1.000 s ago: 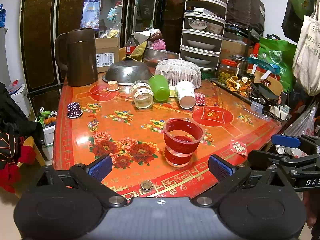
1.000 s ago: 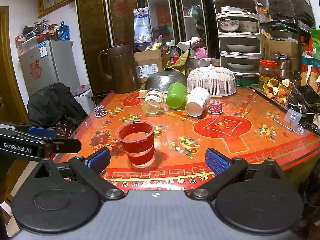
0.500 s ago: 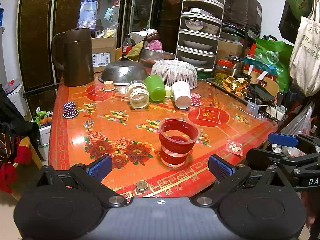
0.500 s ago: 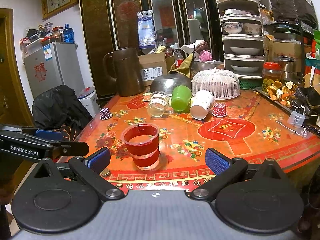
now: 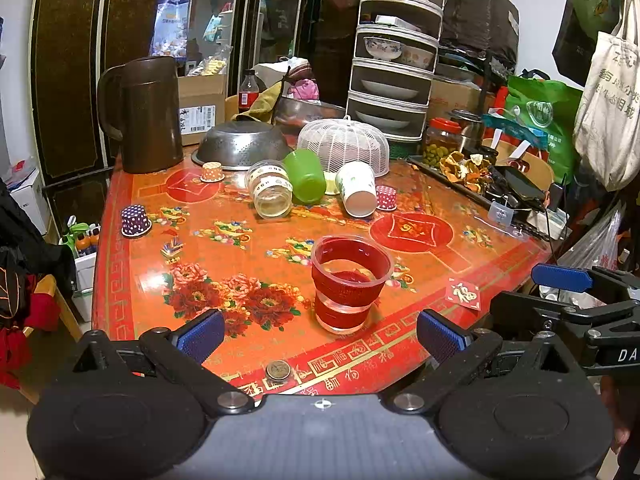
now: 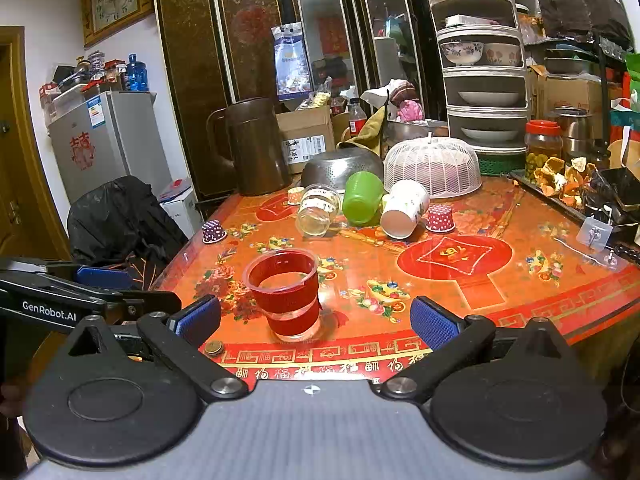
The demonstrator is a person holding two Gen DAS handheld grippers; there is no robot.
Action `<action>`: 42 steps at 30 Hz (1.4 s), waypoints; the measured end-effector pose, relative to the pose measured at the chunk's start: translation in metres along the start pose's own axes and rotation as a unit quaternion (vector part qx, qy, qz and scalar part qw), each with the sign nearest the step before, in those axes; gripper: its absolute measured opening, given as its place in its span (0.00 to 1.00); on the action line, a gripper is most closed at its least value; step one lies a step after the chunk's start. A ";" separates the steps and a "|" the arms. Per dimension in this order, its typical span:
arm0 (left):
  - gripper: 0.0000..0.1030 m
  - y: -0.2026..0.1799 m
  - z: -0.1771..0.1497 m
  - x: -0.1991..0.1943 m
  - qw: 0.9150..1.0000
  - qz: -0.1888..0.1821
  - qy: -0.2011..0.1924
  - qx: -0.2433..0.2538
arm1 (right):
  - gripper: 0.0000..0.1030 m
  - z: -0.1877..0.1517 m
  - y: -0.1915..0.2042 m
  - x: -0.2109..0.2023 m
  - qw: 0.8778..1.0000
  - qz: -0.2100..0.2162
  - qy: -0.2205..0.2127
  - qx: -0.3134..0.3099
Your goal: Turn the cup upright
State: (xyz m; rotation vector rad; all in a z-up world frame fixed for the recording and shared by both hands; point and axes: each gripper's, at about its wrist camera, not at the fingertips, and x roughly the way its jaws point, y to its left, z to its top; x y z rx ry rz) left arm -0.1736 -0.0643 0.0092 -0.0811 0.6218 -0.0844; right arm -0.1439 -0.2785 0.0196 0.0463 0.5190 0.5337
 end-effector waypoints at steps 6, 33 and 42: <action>1.00 0.000 0.001 0.000 1.000 -0.001 0.000 0.002 | 0.99 0.001 -0.001 0.000 1.000 0.003 -0.004 0.003; 1.00 -0.002 0.001 0.001 1.000 0.000 0.000 0.004 | 0.99 0.000 0.000 0.000 1.000 0.006 -0.004 0.005; 1.00 -0.002 0.000 -0.002 1.000 0.006 -0.019 0.008 | 0.99 -0.002 0.000 0.001 1.000 0.008 -0.002 0.006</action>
